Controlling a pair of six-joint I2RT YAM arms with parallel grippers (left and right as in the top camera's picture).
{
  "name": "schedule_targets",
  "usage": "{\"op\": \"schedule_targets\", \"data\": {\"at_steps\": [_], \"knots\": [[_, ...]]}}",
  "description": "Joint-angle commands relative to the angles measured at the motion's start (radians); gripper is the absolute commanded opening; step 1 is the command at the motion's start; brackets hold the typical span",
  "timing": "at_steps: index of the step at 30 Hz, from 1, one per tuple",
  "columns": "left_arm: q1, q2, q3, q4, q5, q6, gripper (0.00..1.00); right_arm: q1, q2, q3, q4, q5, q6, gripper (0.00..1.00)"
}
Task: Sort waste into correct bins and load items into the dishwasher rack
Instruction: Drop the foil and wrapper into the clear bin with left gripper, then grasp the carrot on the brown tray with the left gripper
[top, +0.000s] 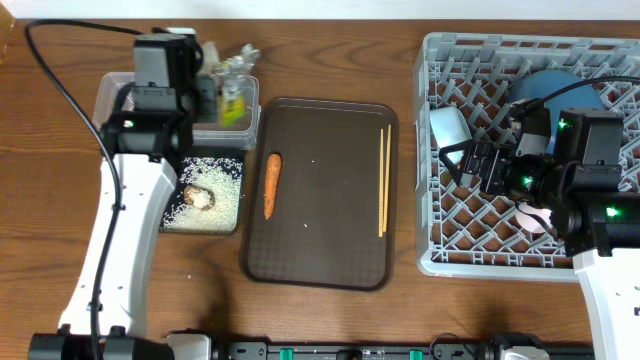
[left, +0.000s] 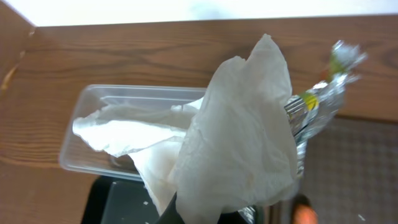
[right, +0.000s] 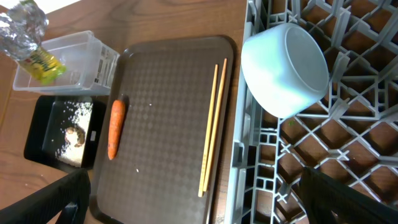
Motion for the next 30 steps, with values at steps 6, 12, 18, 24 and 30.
{"op": "schedule_targets", "data": {"at_steps": [6,12,18,24,30], "knots": [[0.021,0.13,0.008,0.018,0.004,-0.015,0.06,0.024,0.001,0.014,0.006,0.0,-0.014,0.99],[0.021,0.268,0.008,0.128,0.003,-0.015,0.43,0.024,0.001,0.014,0.006,0.0,-0.014,0.99],[0.021,0.251,0.009,0.123,0.003,-0.016,0.88,0.024,0.001,0.014,0.008,0.0,-0.014,0.99],[0.019,0.09,0.01,0.016,0.02,-0.11,0.88,0.024,0.001,0.014,0.016,0.0,-0.014,0.99],[0.019,-0.014,0.01,-0.101,0.23,-0.113,0.28,0.024,0.001,0.014,0.02,0.0,-0.014,0.99]]}}
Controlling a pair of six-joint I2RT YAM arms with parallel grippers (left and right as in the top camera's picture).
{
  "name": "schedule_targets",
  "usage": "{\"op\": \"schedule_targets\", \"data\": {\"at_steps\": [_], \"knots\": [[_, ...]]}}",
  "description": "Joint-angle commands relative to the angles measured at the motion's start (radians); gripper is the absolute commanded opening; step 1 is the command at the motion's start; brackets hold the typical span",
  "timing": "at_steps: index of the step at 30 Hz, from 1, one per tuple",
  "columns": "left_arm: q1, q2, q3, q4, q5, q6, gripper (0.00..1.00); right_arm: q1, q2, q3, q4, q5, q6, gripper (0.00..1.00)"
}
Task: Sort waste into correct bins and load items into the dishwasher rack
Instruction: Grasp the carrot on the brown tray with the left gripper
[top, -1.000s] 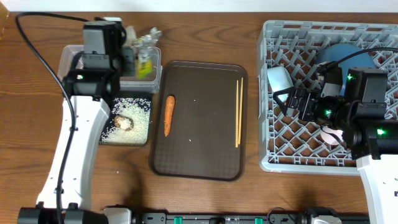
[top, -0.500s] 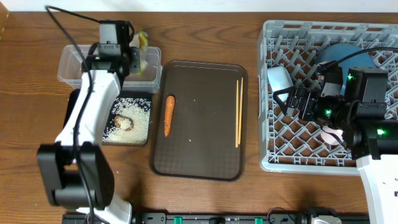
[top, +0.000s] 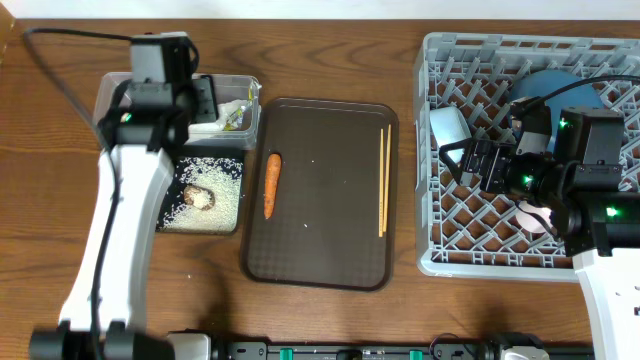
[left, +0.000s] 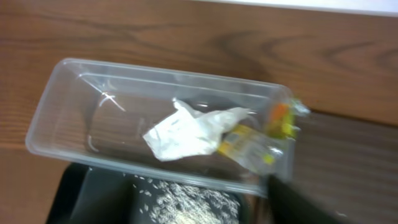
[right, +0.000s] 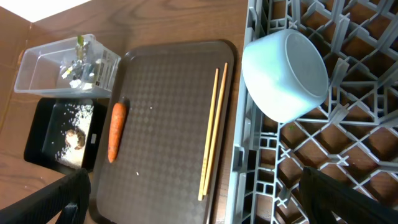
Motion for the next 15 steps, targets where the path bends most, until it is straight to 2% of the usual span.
{"op": "schedule_targets", "data": {"at_steps": [1,3,8,11,15], "knots": [[-0.005,-0.012,0.009,-0.072,0.154,-0.02,0.24,0.024,0.001,0.014,0.005,0.0,-0.013,0.99],[-0.023,-0.007,0.009,-0.151,0.201,-0.019,0.25,0.024,0.001,0.014,0.002,0.0,-0.013,0.99],[-0.135,0.018,-0.029,-0.314,0.209,-0.016,0.54,0.024,0.001,0.014,-0.002,0.0,-0.014,0.99],[-0.224,0.04,-0.114,-0.288,0.198,-0.016,0.6,0.024,0.001,0.014,-0.002,0.0,-0.013,0.99],[-0.319,0.083,-0.232,-0.152,0.107,-0.017,0.65,0.024,0.001,0.014,-0.002,0.0,-0.013,0.99]]}}
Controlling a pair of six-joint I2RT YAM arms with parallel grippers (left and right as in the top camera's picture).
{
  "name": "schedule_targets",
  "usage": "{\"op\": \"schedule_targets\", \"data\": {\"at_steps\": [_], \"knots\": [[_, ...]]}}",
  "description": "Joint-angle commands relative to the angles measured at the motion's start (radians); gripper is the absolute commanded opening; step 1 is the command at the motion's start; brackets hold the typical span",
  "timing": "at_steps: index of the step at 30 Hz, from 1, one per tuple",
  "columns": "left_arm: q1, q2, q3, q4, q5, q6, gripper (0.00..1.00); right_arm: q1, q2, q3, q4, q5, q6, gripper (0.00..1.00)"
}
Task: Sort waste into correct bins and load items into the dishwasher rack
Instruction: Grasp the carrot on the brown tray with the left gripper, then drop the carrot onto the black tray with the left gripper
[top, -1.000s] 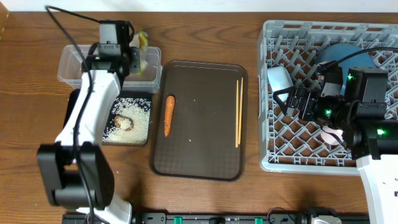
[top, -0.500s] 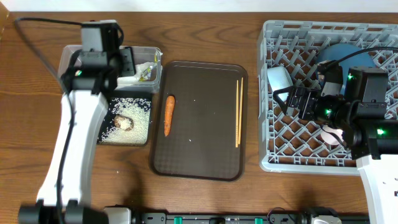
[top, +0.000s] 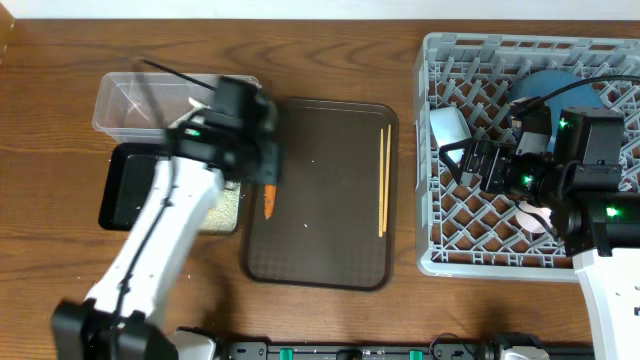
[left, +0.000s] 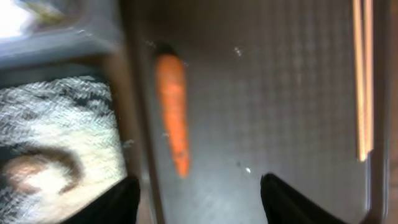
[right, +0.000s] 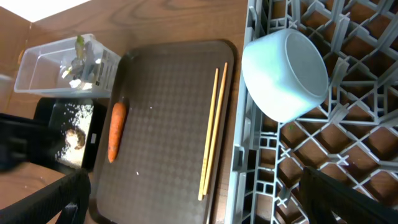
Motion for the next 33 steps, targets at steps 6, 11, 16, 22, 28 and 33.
{"op": "schedule_targets", "data": {"at_steps": [6,11,16,22,28,33], "knots": [[-0.084,0.137,-0.152,0.254,-0.207,-0.011,0.66,0.024,0.001,0.014,-0.02,0.0,-0.013,0.99],[-0.084,0.241,-0.154,0.341,-0.24,-0.01,0.66,0.024,0.001,0.014,-0.035,0.0,-0.014,0.99],[-0.084,0.315,-0.154,0.38,-0.223,-0.011,0.66,0.024,0.001,0.014,-0.043,0.0,-0.014,0.99],[-0.083,0.367,-0.154,0.382,-0.224,-0.011,0.55,0.024,0.001,0.014,-0.044,0.0,-0.014,0.99],[-0.083,0.348,-0.151,0.351,-0.22,-0.075,0.45,0.024,0.001,0.014,-0.05,0.0,-0.014,0.99],[-0.083,0.265,-0.142,0.278,-0.163,-0.082,0.23,0.024,0.001,0.014,-0.05,0.0,-0.014,0.99]]}}
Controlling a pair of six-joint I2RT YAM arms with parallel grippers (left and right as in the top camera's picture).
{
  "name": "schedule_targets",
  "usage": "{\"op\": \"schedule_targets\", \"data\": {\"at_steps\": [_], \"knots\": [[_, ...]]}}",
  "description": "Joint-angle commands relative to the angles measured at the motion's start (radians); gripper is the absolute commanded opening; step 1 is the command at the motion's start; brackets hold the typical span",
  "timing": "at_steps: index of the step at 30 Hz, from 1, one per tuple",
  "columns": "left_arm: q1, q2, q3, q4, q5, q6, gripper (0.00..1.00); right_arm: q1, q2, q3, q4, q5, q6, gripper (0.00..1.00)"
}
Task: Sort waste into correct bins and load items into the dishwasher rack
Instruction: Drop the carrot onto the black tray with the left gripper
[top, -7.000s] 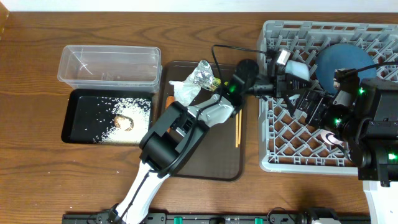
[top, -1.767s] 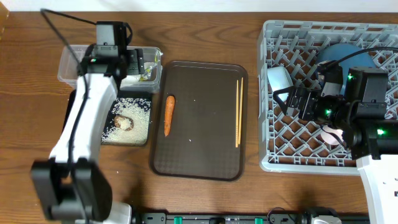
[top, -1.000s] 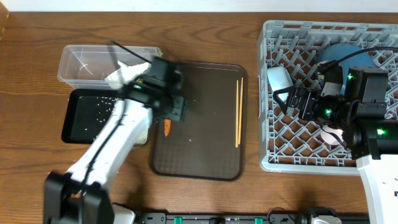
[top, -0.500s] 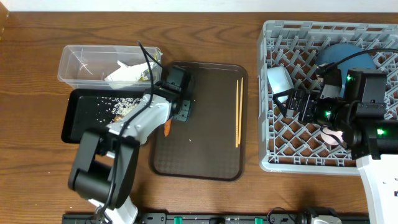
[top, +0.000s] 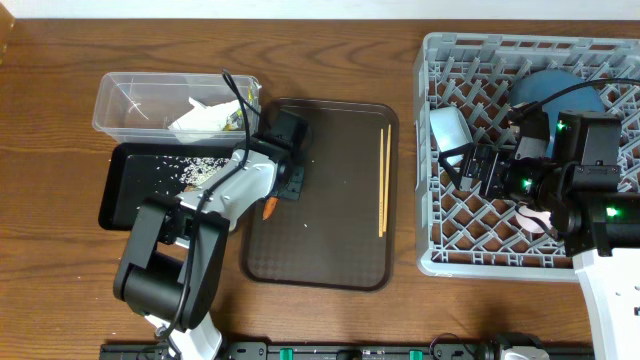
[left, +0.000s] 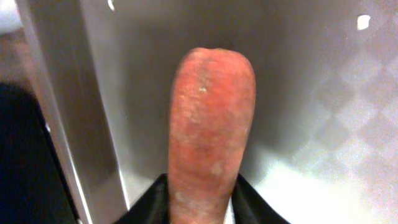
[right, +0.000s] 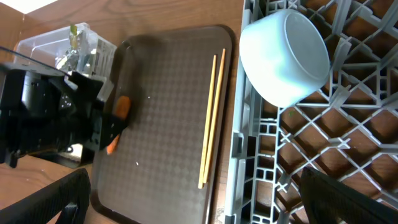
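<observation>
An orange carrot lies at the left edge of the brown tray. My left gripper is down on it, black fingers pressed against both of its sides. From overhead only the carrot's tip shows under the left gripper. Two chopsticks lie on the tray's right side. My right gripper hangs open and empty over the dish rack, beside a white bowl.
A clear bin at the back left holds a crumpled tissue and a foil wrapper. In front of it a black tray carries rice and a food scrap. A blue plate stands in the rack's far part.
My left gripper was open above the tray with the carrot below it. Now it is low on the carrot, with a finger against each side. The right arm has barely moved.
My left gripper held a tissue and a foil wrapper above the clear bin. Then both lay in the bin and the gripper was empty. After that it was over the brown tray near the carrot, and now it is shut on the carrot.
</observation>
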Motion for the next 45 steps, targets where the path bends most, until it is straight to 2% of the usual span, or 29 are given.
{"op": "schedule_targets", "data": {"at_steps": [1,10,14,18,22,29,30,31,33,34,35,37,40,43,45], "knots": [[0.0,-0.08,0.005,-0.042,0.029,-0.016,0.22,0.024,0.001,0.014,-0.001,-0.001,-0.014,0.99],[0.033,-0.373,0.006,-0.179,0.015,-0.016,0.22,0.024,0.001,0.014,0.0,-0.001,-0.014,0.99],[0.122,-0.435,0.006,-0.265,-0.091,-0.169,0.22,0.024,0.001,0.014,-0.002,-0.001,-0.013,0.99],[0.246,-0.411,-0.014,-0.282,-0.1,-0.281,0.22,0.024,0.001,0.014,-0.001,-0.001,-0.013,0.99],[0.342,-0.343,-0.053,-0.235,-0.084,-0.319,0.22,0.024,0.001,0.014,-0.001,-0.001,-0.013,0.99],[0.39,-0.228,-0.055,-0.203,-0.084,-0.398,0.23,0.024,0.001,0.014,-0.003,-0.001,-0.013,0.99],[0.39,-0.227,-0.055,-0.203,-0.085,-0.397,0.26,0.024,0.001,0.014,-0.004,-0.001,-0.013,0.99],[0.39,-0.23,-0.054,-0.204,-0.084,-0.397,0.34,0.024,0.001,0.014,-0.005,-0.001,-0.013,0.99],[0.39,-0.242,-0.045,-0.216,-0.084,-0.397,0.59,0.024,0.001,0.014,-0.005,-0.001,-0.013,0.99],[0.39,-0.251,-0.036,-0.235,-0.084,-0.397,0.67,0.024,0.001,0.014,-0.005,-0.001,-0.013,0.99],[0.39,-0.267,-0.019,-0.265,-0.084,-0.397,0.7,0.024,0.001,0.014,-0.005,-0.001,-0.013,0.99],[0.39,-0.296,0.014,-0.311,-0.054,-0.391,0.71,0.024,0.001,0.014,-0.005,-0.001,-0.013,0.99],[0.38,-0.36,0.067,-0.347,0.082,-0.32,0.7,0.024,0.001,0.014,-0.004,-0.001,-0.013,0.99],[0.335,-0.434,0.08,-0.325,0.165,-0.245,0.69,0.024,0.001,0.014,-0.003,-0.001,-0.013,0.99],[0.289,-0.475,0.08,-0.311,0.169,-0.203,0.7,0.024,0.001,0.014,0.003,-0.001,-0.013,0.99]]}}
